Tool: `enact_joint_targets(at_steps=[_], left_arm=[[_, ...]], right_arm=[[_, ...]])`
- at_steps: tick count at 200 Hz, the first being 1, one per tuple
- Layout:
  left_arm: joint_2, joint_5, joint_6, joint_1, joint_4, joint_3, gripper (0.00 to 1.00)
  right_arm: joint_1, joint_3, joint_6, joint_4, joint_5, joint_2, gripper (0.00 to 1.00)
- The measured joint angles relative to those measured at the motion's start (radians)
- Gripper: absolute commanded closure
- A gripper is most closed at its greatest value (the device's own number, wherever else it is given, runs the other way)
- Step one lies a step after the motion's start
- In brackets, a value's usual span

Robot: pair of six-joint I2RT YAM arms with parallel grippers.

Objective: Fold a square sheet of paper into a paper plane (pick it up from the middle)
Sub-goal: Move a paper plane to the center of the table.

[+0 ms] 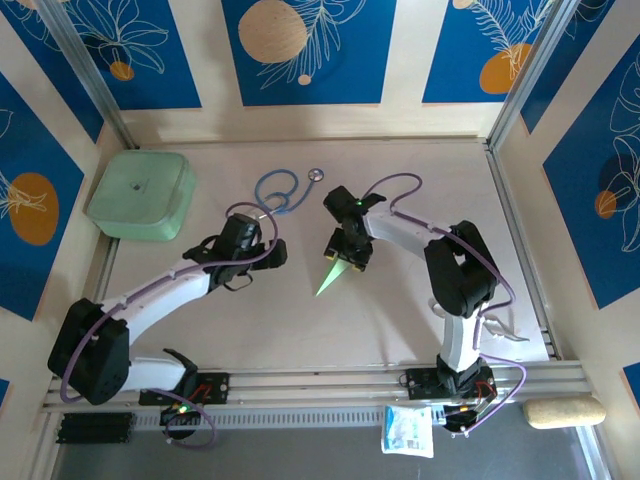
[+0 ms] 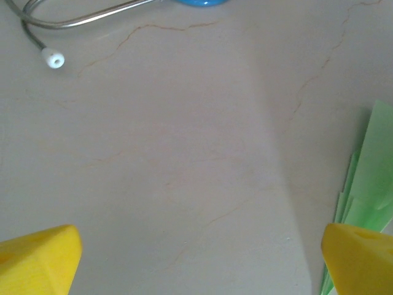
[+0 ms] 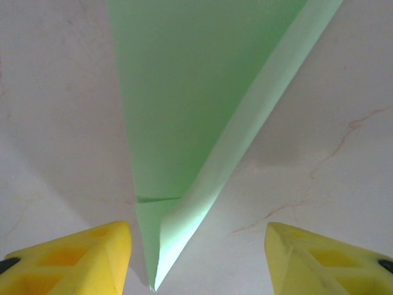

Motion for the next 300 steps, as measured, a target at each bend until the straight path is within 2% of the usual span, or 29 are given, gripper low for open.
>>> enact_joint_targets(at_steps=[47,98,133,174,203,248,272,300], left_arm=[[0.0,0.008,0.001,0.005,0.013,-0.026,0.01],[0.001,0.019,0.004,0.009,0.033,-0.026,0.01],[0.0,0.019,0.004,0.011,0.037,-0.027,0.01],[-0.045,0.019,0.003,0.03,0.033,-0.054,0.01],[-0.08,0.019,0.0,0.053,0.014,-0.069,0.01],[-0.095,0.039,-0.02,0.118,-0.005,-0.077,0.01],[-0.101,0.051,-0.043,0.169,-0.011,-0.09,0.01],[-0.103,0.081,-0.081,0.202,-0.007,-0.1,0.0]], right_arm=[[0.017,0.037,0.062,-0.069,0.048,0.05,0.48],[0.018,0.037,0.091,-0.085,0.065,0.05,0.65],[0.018,0.035,0.106,-0.075,0.065,0.05,0.8],[0.016,0.031,0.105,-0.054,0.069,0.049,0.93],[0.014,0.021,0.061,-0.01,0.067,0.034,0.98],[0.016,-0.024,-0.119,0.19,-0.045,-0.071,1.0],[0.014,-0.123,-0.209,0.386,-0.187,-0.127,0.99],[0.011,-0.208,-0.266,0.566,-0.355,-0.112,0.98]])
